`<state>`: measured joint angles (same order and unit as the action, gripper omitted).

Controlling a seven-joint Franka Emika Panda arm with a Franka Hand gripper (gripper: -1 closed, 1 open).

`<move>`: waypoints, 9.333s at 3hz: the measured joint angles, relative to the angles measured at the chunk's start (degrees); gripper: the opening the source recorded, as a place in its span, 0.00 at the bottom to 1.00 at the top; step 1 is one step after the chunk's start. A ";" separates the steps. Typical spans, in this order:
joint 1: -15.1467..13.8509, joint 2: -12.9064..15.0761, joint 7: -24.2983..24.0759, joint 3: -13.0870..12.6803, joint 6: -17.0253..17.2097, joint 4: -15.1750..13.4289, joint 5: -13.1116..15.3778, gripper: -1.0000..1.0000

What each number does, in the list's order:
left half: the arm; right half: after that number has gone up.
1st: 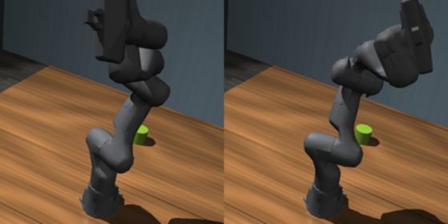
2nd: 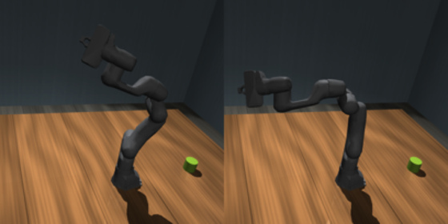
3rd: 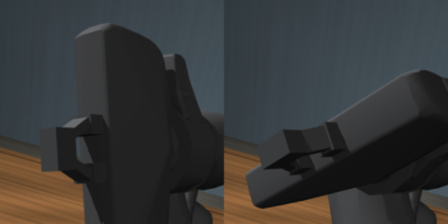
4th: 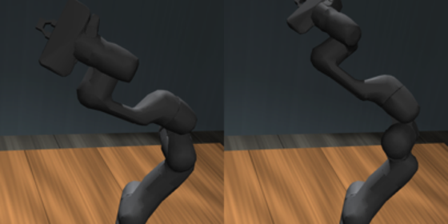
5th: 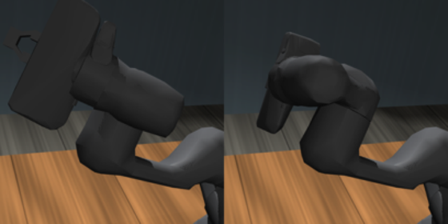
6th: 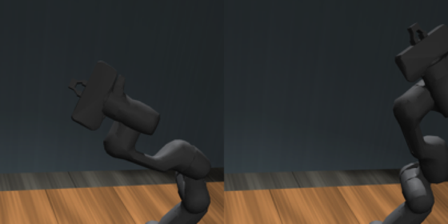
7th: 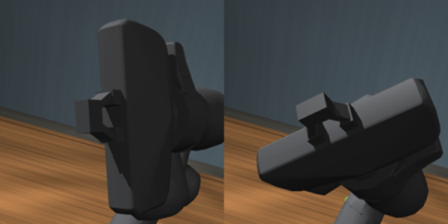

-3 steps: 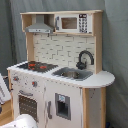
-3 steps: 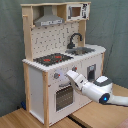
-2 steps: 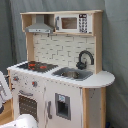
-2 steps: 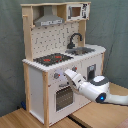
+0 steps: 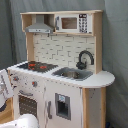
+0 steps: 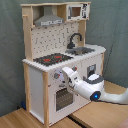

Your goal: Play with the kitchen

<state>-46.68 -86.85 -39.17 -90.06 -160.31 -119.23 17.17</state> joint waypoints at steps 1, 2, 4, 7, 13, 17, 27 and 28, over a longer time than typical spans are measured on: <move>-3.82 0.00 -0.68 0.00 0.00 4.19 1.13 1.00; -4.86 0.01 -0.57 -0.04 0.00 4.97 6.88 1.00; -6.39 0.31 1.59 -0.42 0.23 5.96 9.85 0.00; -6.41 1.20 16.62 -0.42 0.17 6.15 9.85 0.00; -6.58 1.15 55.58 -0.34 0.34 6.58 9.89 0.00; -6.66 1.87 67.66 -0.51 0.06 6.59 9.83 1.00; 23.93 6.35 43.78 1.59 18.01 -7.51 4.32 1.00; 25.50 4.56 36.81 1.38 17.72 -10.06 4.54 1.00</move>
<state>-21.17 -82.29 -2.36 -88.68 -142.59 -129.29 21.71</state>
